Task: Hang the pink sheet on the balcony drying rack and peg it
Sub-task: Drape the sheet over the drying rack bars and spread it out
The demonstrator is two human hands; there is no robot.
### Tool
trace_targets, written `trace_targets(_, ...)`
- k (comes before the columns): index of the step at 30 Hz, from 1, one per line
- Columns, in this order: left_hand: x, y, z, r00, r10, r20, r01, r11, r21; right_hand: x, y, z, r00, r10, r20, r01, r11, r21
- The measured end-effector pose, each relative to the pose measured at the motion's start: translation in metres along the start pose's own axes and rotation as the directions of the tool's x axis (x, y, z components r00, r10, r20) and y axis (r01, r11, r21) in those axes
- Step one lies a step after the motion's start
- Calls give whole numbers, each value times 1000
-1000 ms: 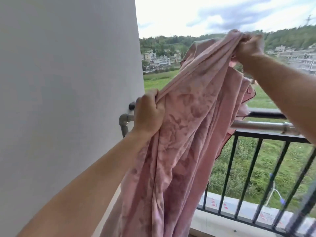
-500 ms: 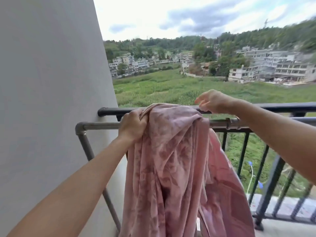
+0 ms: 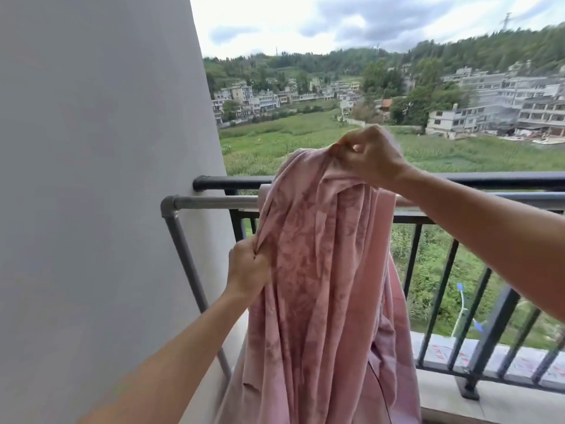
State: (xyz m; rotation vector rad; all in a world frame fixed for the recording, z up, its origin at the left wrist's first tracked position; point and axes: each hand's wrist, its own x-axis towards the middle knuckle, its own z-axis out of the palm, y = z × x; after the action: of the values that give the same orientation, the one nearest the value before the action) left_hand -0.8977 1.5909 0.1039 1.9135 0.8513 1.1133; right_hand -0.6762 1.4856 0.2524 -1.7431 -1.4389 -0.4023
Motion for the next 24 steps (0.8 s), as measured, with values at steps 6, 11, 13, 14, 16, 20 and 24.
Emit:
trace_targets(6, 83, 99, -54, 944, 245, -220, -207, 961, 182, 89, -8, -19, 964, 195, -179, -171, 975, 142)
trace_targets(11, 136, 104, -58, 938, 147, -313, -10, 917, 398, 130, -3, 5, 941, 319, -111, -327, 943, -63)
trace_targets(13, 146, 78, -53, 963, 33, -269, 102, 876, 472, 121, 8, 26, 922, 388, -4, -382, 906, -181)
trace_targets(14, 149, 64, -50, 970, -24, -243, 150, 846, 512, 112, 13, 34, 903, 422, 80, -398, 892, -213)
trace_targets(16, 148, 40, -48, 967, -120, -224, 230, 784, 577, 90, 18, 45, 850, 464, 249, -416, 882, -223)
trace_targets(20, 145, 29, -49, 971, -90, -219, 203, 792, 575, 43, 15, 35, 870, 409, 276, -364, 910, -200)
trace_targets(24, 123, 32, -42, 971, 129, -199, 16, 801, 599, -28, 4, 18, 964, 197, -181, -223, 966, -133)
